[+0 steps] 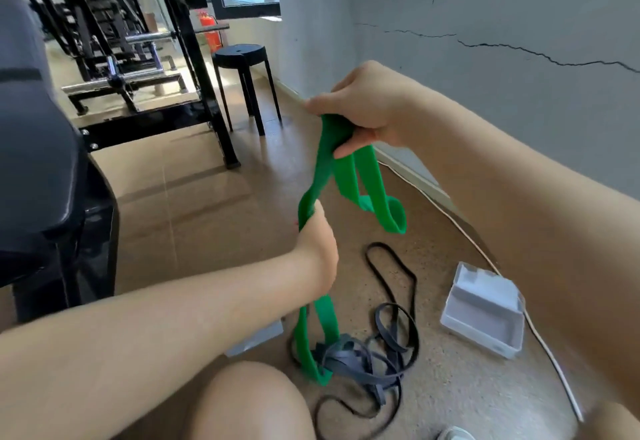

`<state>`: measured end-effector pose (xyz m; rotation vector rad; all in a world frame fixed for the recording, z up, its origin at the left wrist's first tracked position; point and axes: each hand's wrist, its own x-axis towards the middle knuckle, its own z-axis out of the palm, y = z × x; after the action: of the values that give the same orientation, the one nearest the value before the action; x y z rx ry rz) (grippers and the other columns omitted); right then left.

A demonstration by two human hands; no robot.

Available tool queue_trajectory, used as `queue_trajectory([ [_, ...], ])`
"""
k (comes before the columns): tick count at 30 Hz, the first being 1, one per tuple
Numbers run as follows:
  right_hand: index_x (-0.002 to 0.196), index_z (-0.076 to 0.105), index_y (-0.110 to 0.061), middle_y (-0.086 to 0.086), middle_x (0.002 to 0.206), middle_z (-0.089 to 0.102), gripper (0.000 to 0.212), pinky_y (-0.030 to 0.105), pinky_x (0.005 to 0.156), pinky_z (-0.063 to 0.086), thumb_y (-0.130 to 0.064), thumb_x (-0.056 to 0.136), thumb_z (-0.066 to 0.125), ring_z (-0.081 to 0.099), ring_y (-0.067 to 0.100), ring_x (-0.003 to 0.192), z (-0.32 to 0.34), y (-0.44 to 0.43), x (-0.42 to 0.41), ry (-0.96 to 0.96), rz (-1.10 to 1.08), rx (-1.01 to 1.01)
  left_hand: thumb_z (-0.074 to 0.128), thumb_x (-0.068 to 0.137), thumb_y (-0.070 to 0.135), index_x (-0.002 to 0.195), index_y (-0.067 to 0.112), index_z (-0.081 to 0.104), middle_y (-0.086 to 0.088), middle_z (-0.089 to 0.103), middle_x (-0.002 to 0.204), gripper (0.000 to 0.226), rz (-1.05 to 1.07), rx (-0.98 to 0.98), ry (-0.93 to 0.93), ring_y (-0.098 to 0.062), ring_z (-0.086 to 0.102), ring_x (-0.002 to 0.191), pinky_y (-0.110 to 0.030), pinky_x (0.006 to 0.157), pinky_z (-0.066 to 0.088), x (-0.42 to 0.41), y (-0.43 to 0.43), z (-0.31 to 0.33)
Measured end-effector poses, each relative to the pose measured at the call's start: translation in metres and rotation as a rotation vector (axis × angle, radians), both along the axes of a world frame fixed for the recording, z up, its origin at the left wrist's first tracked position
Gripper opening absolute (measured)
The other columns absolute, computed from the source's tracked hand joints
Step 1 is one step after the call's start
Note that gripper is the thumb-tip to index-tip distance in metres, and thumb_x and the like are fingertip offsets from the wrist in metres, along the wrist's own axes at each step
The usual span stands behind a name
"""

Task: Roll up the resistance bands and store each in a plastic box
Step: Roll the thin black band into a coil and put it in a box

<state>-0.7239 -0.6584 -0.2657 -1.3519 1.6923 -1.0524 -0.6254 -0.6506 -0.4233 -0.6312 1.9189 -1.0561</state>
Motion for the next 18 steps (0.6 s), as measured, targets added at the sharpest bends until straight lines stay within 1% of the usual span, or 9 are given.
queue_trajectory([
  [2,0.107,0.062,0.002,0.011,0.089,0.065,0.043,0.033,0.059,0.061,-0.03,0.082,0.077,0.074,0.025,0.069,-0.006,0.002,-0.003,0.033,0.025,0.064,0.041,0.094,0.037,0.103,0.019,0.061,-0.005,0.063,0.098,0.028,0.109,0.101,-0.175,-0.026,0.06,0.088,-0.041,0.085,0.036,0.002,-0.005,0.0],
  [3,0.108,0.061,0.003,0.011,0.091,0.065,0.044,0.032,0.058,0.061,-0.029,0.082,0.077,0.074,0.025,0.071,-0.012,0.002,-0.006,-0.003,0.03,0.086,0.041,0.091,0.053,0.104,0.023,0.058,0.001,0.06,0.097,0.037,0.115,0.148,-0.245,-0.025,0.056,0.083,-0.038,0.082,0.037,0.004,-0.003,-0.001],
  [5,0.11,0.06,0.004,0.014,0.097,0.066,0.046,0.03,0.056,0.06,-0.026,0.081,0.078,0.073,0.026,0.076,-0.031,0.003,-0.012,-0.12,0.023,0.109,0.041,0.08,0.078,0.115,0.028,0.053,0.002,0.049,0.099,0.062,0.097,0.241,-0.322,-0.024,0.047,0.085,-0.034,0.082,0.038,0.006,0.003,-0.005],
  [6,0.111,0.059,0.005,0.016,0.102,0.067,0.046,0.03,0.056,0.06,-0.025,0.082,0.077,0.073,0.026,0.078,-0.041,0.003,-0.015,-0.198,0.02,0.112,0.043,0.079,0.079,0.117,0.027,0.053,0.003,0.047,0.097,0.066,0.081,0.293,-0.302,-0.021,0.047,0.084,-0.032,0.078,0.038,0.008,0.008,-0.006],
  [9,0.119,0.055,-0.001,0.019,0.122,0.059,0.042,0.033,0.06,0.061,-0.025,0.089,0.07,0.07,0.028,0.091,-0.078,-0.002,-0.026,-0.384,-0.007,0.138,0.048,0.08,0.076,0.099,0.016,0.064,0.006,0.058,0.078,0.064,0.116,0.516,-0.001,-0.017,0.056,0.067,-0.026,0.054,0.041,0.015,0.019,0.006],
  [11,0.123,0.054,-0.003,0.02,0.11,0.062,0.037,0.041,0.065,0.062,-0.023,0.094,0.063,0.067,0.027,0.08,-0.117,-0.001,-0.036,-0.233,-0.034,0.195,0.051,0.075,0.078,0.084,0.014,0.065,0.004,0.059,0.068,0.066,0.202,0.592,0.276,-0.018,0.055,0.059,-0.026,0.049,0.04,0.026,0.009,0.017],
  [13,0.123,0.053,-0.005,0.019,0.094,0.06,0.03,0.05,0.075,0.058,-0.011,0.094,0.054,0.06,0.027,0.071,-0.168,0.013,-0.044,-0.055,-0.049,0.266,0.05,0.074,0.079,0.077,0.01,0.062,0.002,0.053,0.06,0.07,0.266,0.653,0.545,-0.019,0.051,0.056,-0.028,0.051,0.036,0.039,-0.006,0.027],
  [14,0.122,0.054,-0.008,0.018,0.096,0.06,0.029,0.053,0.079,0.057,-0.005,0.093,0.053,0.062,0.029,0.077,-0.197,0.023,-0.046,0.002,-0.026,0.321,0.048,0.078,0.076,0.073,0.01,0.061,0.001,0.051,0.059,0.067,0.31,0.715,0.691,-0.019,0.048,0.056,-0.03,0.053,0.034,0.045,-0.01,0.032],
  [18,0.13,0.055,-0.007,0.011,0.128,0.06,0.042,0.048,0.089,0.056,-0.003,0.089,0.062,0.062,0.031,0.114,-0.298,0.07,-0.024,0.2,0.401,0.609,0.06,0.086,0.053,0.069,0.019,0.067,0.001,0.064,0.07,0.039,0.424,0.867,1.174,-0.015,0.059,0.069,-0.031,0.066,0.044,0.06,-0.011,0.032],
])
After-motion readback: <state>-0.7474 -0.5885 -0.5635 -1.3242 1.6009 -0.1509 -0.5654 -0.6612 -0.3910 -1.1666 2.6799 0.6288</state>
